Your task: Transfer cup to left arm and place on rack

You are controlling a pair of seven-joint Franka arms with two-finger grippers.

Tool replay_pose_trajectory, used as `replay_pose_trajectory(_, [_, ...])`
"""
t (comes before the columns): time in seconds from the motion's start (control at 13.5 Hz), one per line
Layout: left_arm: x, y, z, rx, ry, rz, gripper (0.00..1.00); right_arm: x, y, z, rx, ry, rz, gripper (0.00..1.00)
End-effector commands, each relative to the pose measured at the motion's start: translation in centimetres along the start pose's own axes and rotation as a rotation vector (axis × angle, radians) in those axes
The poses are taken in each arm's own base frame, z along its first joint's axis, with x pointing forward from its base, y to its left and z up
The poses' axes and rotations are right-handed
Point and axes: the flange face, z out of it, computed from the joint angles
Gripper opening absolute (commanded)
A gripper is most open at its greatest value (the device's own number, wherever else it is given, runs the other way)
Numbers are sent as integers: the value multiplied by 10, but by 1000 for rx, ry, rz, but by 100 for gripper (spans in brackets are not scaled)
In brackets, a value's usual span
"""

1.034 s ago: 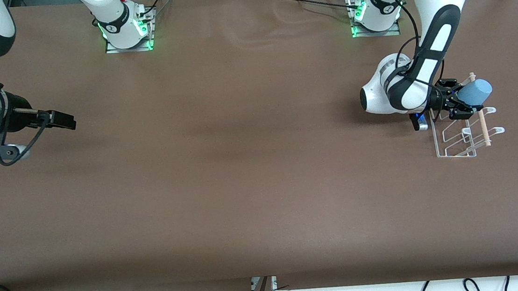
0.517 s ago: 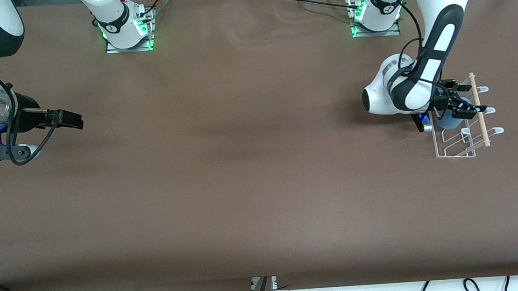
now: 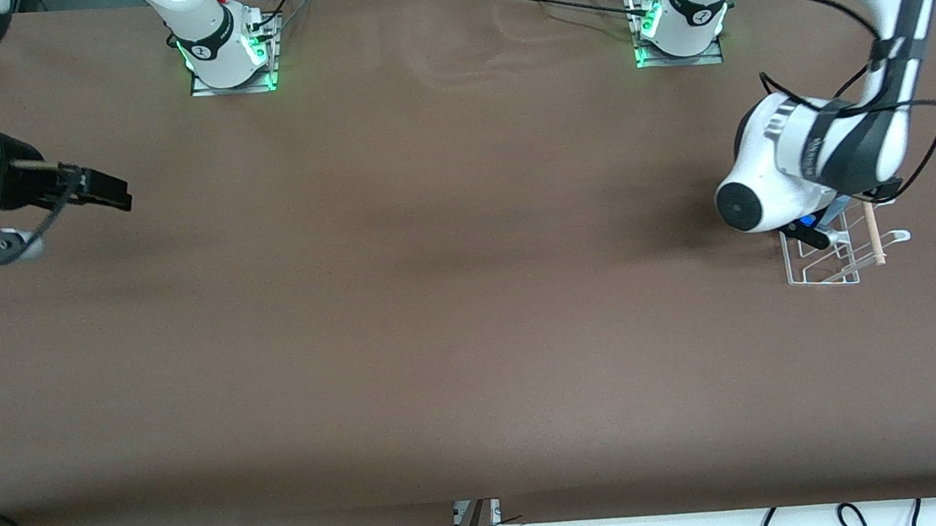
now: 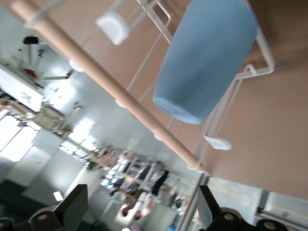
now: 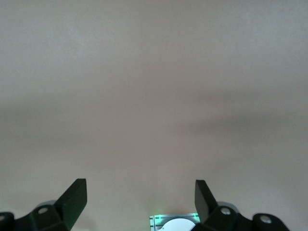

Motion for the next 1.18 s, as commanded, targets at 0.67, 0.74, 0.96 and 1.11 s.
replay_pose_trajectory(0.67, [-112,-115,-188,-724,568,-165,100,-33,9,3,-12,-4,-125,99])
replay_pose_trajectory(0.74, [-119,-119,-197,-753,607,-155,100,-34,8,4,-12,-9,-127,99])
replay_pose_trajectory(0.96, [-138,-133,-201,-754,664,-212,100,-29,0,10,-5,-18,-139,99])
replay_pose_trajectory(1.11, [-156,-143,-182,-764,726,-311,100,-21,-9,23,-15,-38,-152,99])
